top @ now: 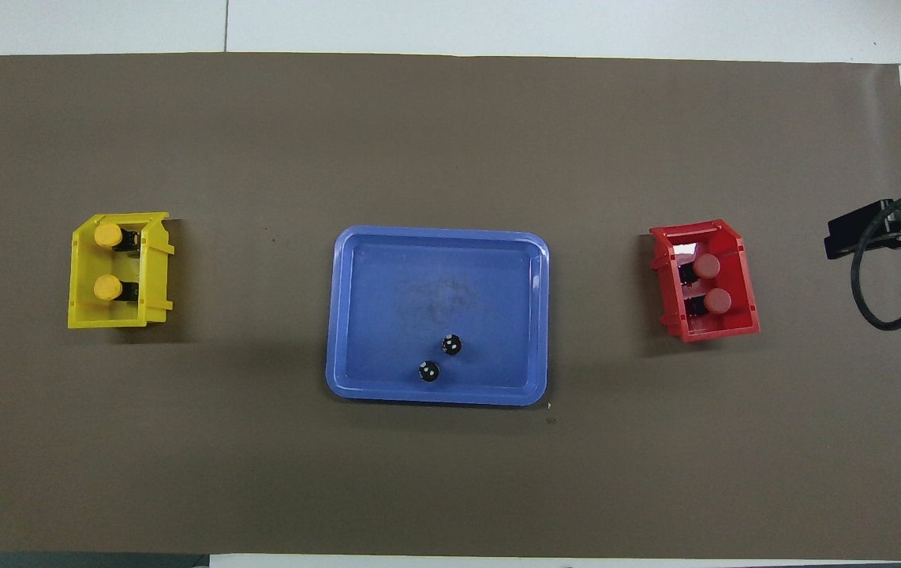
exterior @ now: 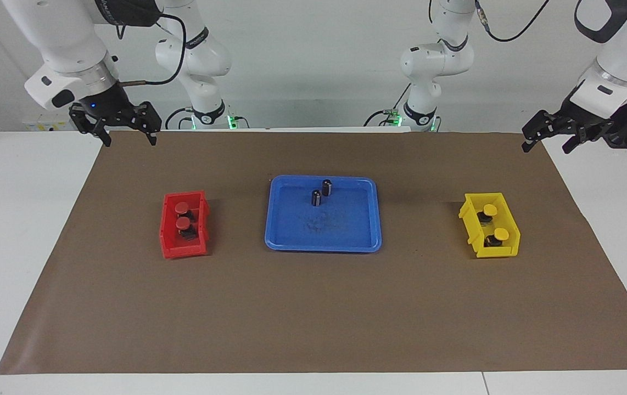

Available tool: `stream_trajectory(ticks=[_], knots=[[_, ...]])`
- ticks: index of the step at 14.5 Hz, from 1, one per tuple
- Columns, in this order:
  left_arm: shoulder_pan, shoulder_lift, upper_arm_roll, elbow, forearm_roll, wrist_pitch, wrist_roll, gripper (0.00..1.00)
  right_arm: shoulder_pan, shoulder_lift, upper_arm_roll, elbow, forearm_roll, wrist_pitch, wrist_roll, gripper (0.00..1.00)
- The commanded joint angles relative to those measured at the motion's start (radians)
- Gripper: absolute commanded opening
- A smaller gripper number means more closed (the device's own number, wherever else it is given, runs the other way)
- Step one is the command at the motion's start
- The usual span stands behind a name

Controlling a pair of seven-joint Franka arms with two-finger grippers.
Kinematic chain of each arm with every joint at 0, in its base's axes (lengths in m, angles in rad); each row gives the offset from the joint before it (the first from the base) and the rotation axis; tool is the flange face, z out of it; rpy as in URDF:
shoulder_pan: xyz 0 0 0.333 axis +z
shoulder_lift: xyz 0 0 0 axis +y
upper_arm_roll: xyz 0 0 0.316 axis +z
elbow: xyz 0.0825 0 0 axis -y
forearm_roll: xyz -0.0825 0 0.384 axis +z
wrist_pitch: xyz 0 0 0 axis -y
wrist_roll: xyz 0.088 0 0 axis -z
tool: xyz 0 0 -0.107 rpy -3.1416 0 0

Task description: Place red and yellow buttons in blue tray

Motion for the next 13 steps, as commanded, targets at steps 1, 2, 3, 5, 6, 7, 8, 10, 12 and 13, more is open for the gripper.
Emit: stream_trajectory(ticks=[1,2,3,5,6,7,8,10,12,13], knots=[[0.003,-0.03,0.0,-0.036,0.02,0.014,0.01,1.0,-0.011,-0.024,0.005,-0.046,0.016,0.047,0.007,1.0],[0.003,-0.03,0.0,-0.036,0.02,0.014,0.01,1.0,-0.006,-0.032,0.005,-0.079,0.016,0.102,0.007,1.0],[0.003,-0.03,0.0,-0.036,0.02,0.014,0.01,1.0,-0.003,-0.055,0.007,-0.13,0.017,0.151,0.008,1.0],[0.003,-0.03,0.0,-0.036,0.02,0.014,0.01,1.0,-0.003,-0.093,0.005,-0.255,0.059,0.28,0.007,1.0],[0.003,-0.03,0.0,-0.036,0.02,0.014,0.01,1.0,-0.003,-0.089,0.005,-0.294,0.074,0.327,0.007,1.0],[0.003,-0.03,0.0,-0.036,0.02,0.014,0.01,1.0,-0.003,-0.063,0.007,-0.314,0.077,0.378,0.007,1.0],[0.003,-0.03,0.0,-0.036,0.02,0.014,0.01,1.0,0.003,-0.028,0.005,-0.322,0.077,0.421,0.007,1.0],[0.003,-0.03,0.0,-0.036,0.02,0.014,0.01,1.0,0.013,0.055,0.005,-0.329,0.077,0.516,0.002,1.0],[0.003,-0.03,0.0,-0.036,0.02,0.014,0.01,1.0,0.013,0.1,0.005,-0.365,0.077,0.605,-0.001,0.97],[0.003,-0.03,0.0,-0.036,0.02,0.012,0.01,1.0,0.014,0.109,0.005,-0.394,0.077,0.648,-0.001,0.95]])
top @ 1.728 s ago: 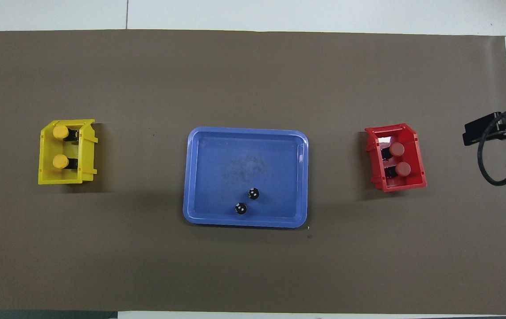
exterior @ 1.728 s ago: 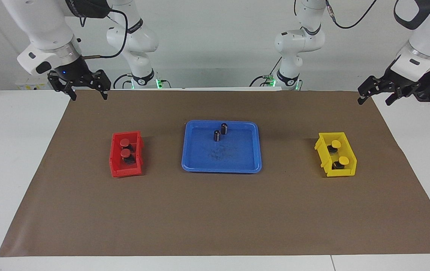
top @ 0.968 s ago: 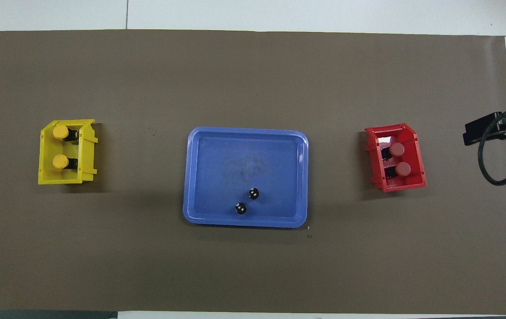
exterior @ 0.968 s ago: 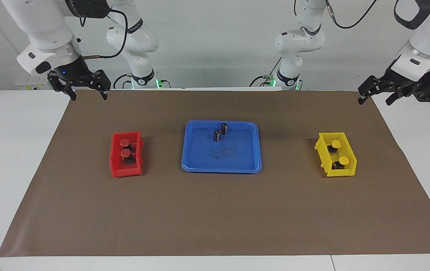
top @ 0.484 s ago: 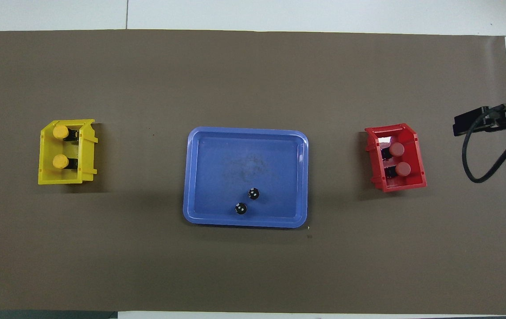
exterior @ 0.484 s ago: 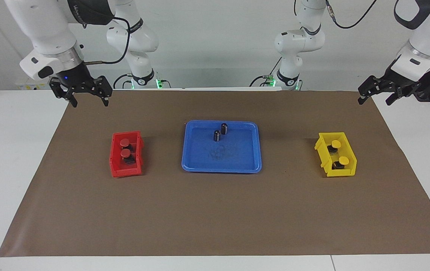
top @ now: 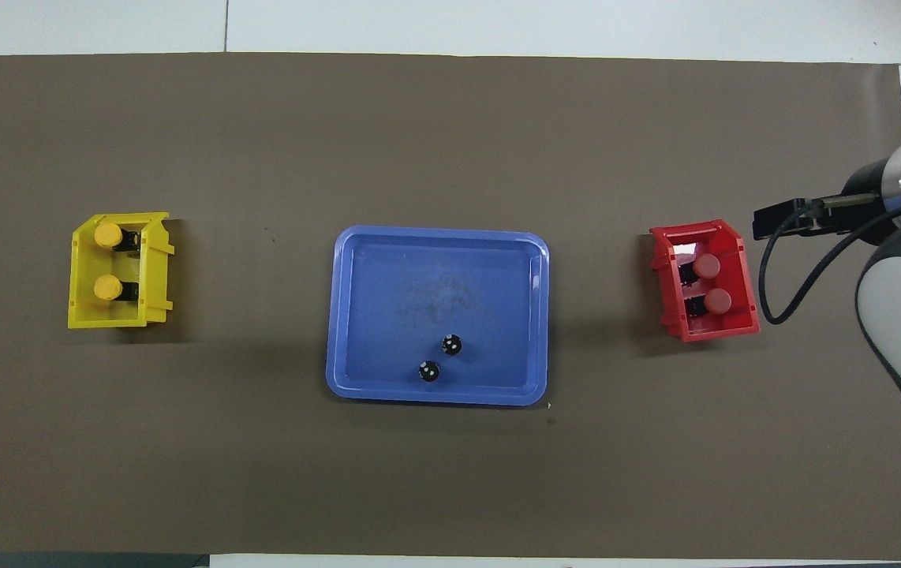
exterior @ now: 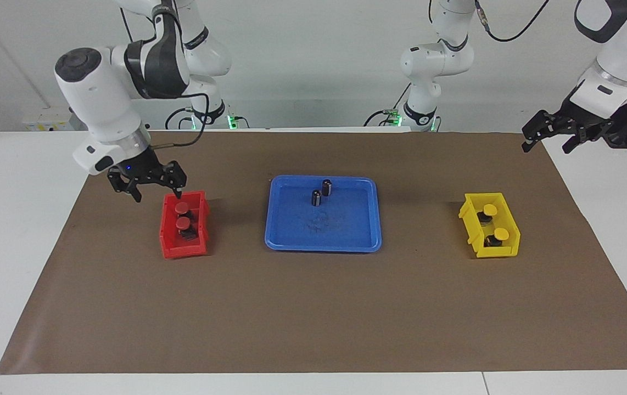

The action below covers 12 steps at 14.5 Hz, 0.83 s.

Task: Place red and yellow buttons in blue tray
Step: 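Reach the right gripper into the red holder and grasp a red button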

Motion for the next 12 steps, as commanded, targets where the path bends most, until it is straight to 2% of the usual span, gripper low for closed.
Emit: stream_trajectory(ticks=[1,3,4,6,12], knots=[[0.003,-0.03,0.0,-0.036,0.02,0.014,0.01,1.0,-0.003,0.021,0.002,-0.083,0.02,0.115,-0.001,0.93],[0.003,-0.03,0.0,-0.036,0.02,0.014,0.01,1.0,-0.004,0.007,0.002,-0.177,0.02,0.196,-0.004,0.86],[0.003,-0.03,0.0,-0.036,0.02,0.014,0.01,1.0,-0.003,0.015,0.002,-0.188,0.02,0.207,-0.004,0.82],[0.003,-0.03,0.0,-0.036,0.02,0.014,0.01,1.0,0.002,0.039,0.002,-0.189,0.02,0.225,-0.004,0.8],[0.004,-0.03,0.0,-0.038,0.02,0.014,0.01,1.0,0.009,0.045,0.002,-0.219,0.02,0.232,-0.039,0.7]])
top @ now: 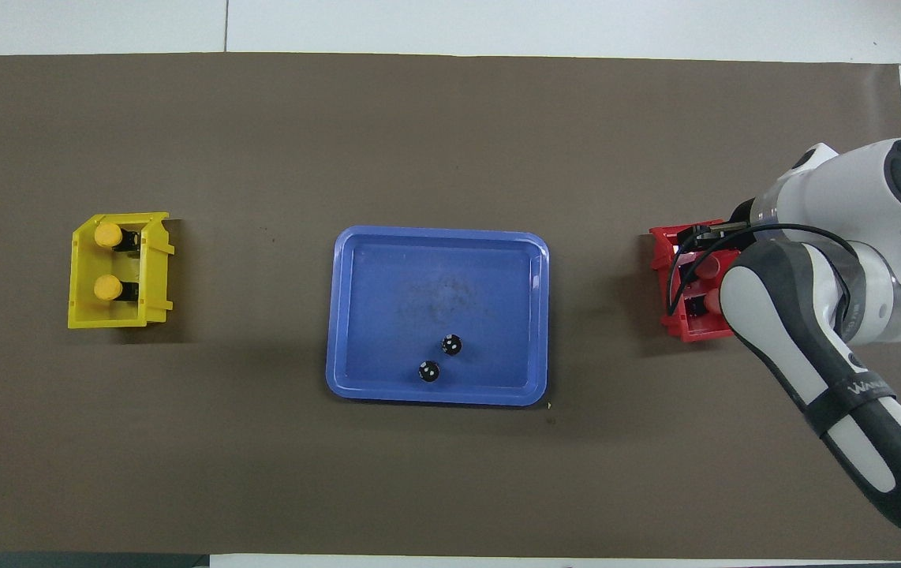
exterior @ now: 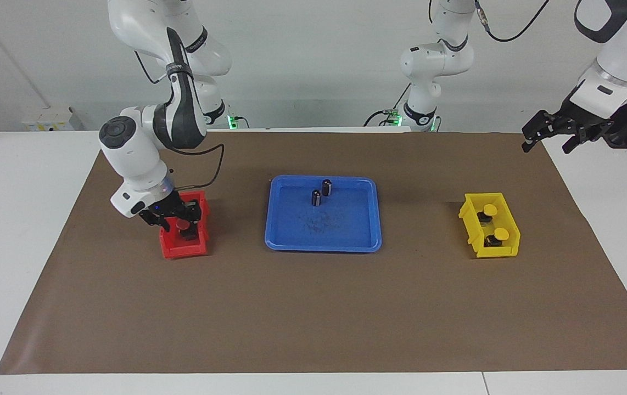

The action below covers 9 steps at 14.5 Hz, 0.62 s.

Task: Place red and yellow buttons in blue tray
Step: 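Reach the right gripper into the red holder and grasp a red button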

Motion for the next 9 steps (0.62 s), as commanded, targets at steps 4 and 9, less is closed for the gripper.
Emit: stream_trajectory(ticks=[4,9], knots=[[0.004,-0.036,0.0,-0.051,0.02,0.026,0.005,1.0,-0.014,-0.02,0.002,-0.079,0.019,0.085,-0.091,0.66],[0.001,-0.047,0.001,-0.07,0.02,0.035,0.01,1.0,-0.019,-0.033,0.002,-0.116,0.019,0.108,-0.101,0.59]])
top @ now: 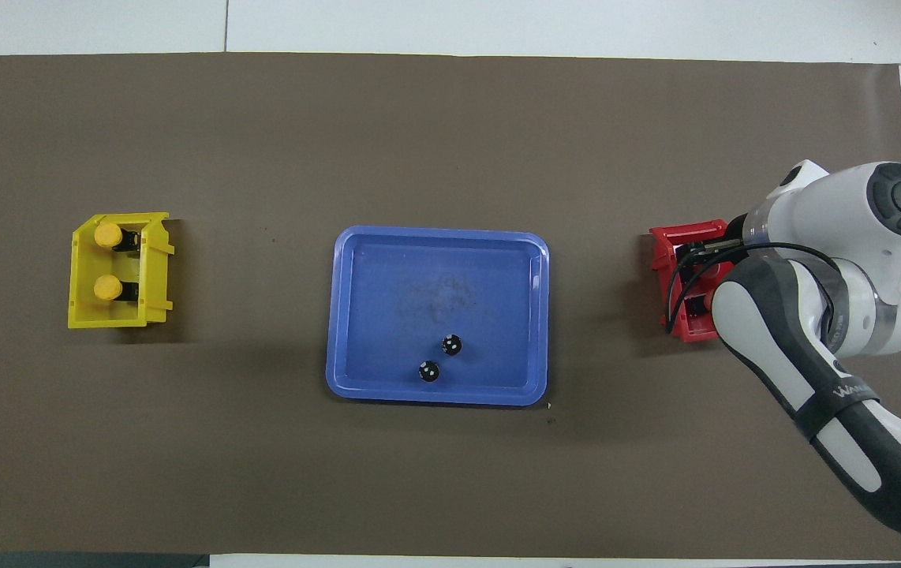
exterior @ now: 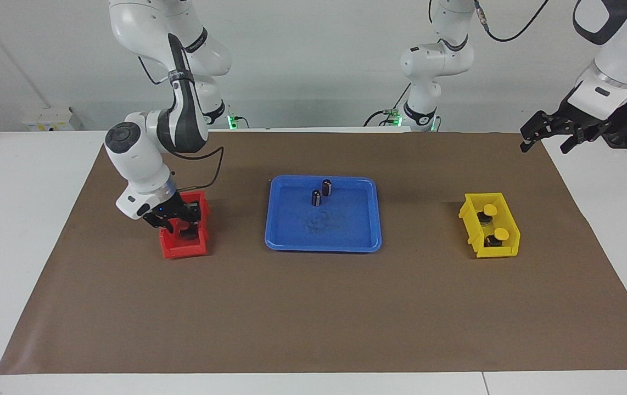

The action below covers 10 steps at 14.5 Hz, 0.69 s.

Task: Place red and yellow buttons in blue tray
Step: 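Reach the right gripper into the red holder and grasp a red button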

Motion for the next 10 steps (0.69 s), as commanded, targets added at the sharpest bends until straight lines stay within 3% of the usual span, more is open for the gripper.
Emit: stream_trajectory(ticks=[1,5,8,10], knots=[[0.003,-0.036,0.0,-0.048,0.02,0.033,0.012,1.0,-0.013,-0.034,0.006,-0.056,0.019,0.038,-0.055,0.52],[0.012,-0.048,0.002,-0.068,0.02,0.05,0.018,1.0,-0.022,-0.031,0.004,-0.024,0.015,-0.017,-0.103,0.24],[0.013,-0.047,0.002,-0.076,0.02,0.121,0.016,1.0,-0.018,0.024,0.004,0.195,0.003,-0.245,-0.108,0.23],[0.032,-0.073,0.003,-0.197,0.02,0.282,0.016,1.0,0.004,0.061,0.004,0.361,0.0,-0.401,-0.096,0.23]])
